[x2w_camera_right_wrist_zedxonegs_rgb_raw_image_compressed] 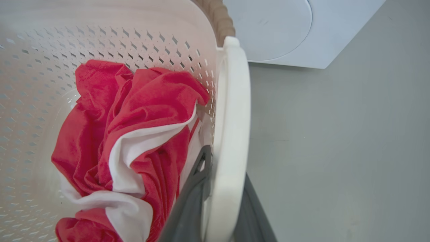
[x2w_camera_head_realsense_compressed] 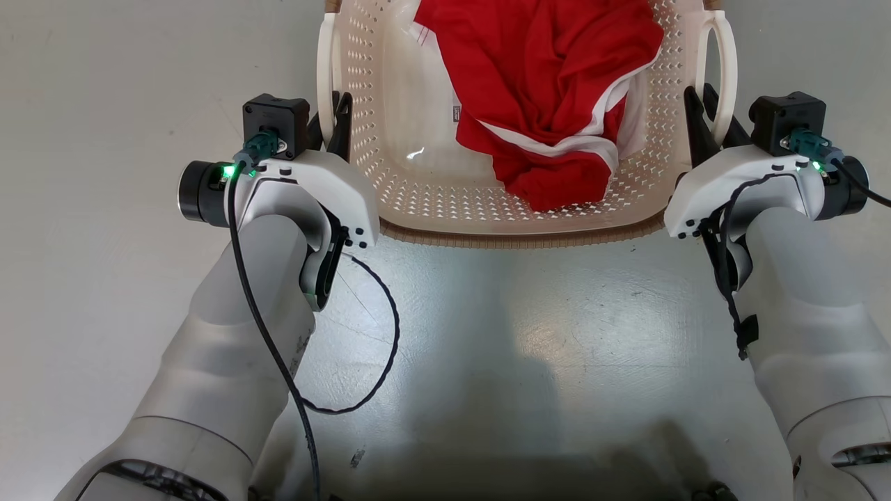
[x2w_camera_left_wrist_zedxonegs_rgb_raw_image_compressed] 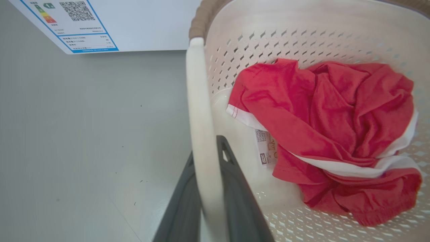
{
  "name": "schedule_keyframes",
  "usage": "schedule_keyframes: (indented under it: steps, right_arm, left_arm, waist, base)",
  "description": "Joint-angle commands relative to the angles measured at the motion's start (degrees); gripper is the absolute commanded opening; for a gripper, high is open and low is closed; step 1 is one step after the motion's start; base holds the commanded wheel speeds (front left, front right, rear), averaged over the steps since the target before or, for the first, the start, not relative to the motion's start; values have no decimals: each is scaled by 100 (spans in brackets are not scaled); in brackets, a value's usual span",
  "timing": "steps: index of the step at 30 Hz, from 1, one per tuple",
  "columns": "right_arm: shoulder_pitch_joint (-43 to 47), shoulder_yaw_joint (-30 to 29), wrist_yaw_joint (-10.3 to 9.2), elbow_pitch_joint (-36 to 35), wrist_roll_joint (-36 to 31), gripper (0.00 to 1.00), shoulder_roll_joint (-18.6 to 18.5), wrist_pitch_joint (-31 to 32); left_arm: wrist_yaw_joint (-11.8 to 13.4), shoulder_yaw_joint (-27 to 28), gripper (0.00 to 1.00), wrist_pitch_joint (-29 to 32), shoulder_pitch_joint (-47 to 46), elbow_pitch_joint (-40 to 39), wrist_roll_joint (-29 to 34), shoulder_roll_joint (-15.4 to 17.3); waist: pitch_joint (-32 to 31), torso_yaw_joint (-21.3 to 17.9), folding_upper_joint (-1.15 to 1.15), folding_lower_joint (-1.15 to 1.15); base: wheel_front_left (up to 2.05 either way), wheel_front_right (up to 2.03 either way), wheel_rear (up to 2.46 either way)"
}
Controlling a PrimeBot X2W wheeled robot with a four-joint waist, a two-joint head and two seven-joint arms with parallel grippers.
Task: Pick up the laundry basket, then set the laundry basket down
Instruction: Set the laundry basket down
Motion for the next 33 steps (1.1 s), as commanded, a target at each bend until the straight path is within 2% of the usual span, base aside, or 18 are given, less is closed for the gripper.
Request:
schedule_keyframes:
  steps: [1, 8, 9, 10, 13, 21, 33]
  right_arm:
    - [41, 93, 41, -75, -59, 0, 157, -132]
    - [24, 27, 41, -16, -4, 0, 157, -142]
    - [19, 1, 41, 2, 7, 69, 157, -143]
    - [10, -107, 41, 29, -89, 100, 157, -142]
    - [10, -288, 41, 19, -271, 100, 157, -146]
    - [11, -407, 41, 36, -345, 100, 157, -163]
    - [65, -78, 41, 0, 48, 100, 157, -178]
  left_arm:
    - [-56, 69, 0, -31, -21, -99, 40, 86]
    - [-21, 62, 0, -31, -13, -50, -38, 86]
    - [28, 84, 67, -31, -16, -42, -71, 86]
    - [138, 91, 100, -31, -20, 26, -94, 86]
    - [286, 48, 100, -31, -63, 78, -40, 86]
    - [336, 3, 100, -31, -92, 216, -35, 85]
    - [377, 71, 100, -32, -29, 283, 45, 85]
  waist:
    - [4, -2, 0, 0]
    - [26, -8, 0, 0]
    - [29, -9, 0, 0]
    - [40, -16, 0, 0]
    - [58, -1, 0, 0]
    - [44, 11, 0, 0]
    - [-166, -4, 0, 0]
  base:
    - [0, 0, 0]
    - [0, 0, 0]
    - [0, 0, 0]
    - [0, 0, 0]
    - [0, 0, 0]
    - [0, 0, 0]
    - [0, 0, 0]
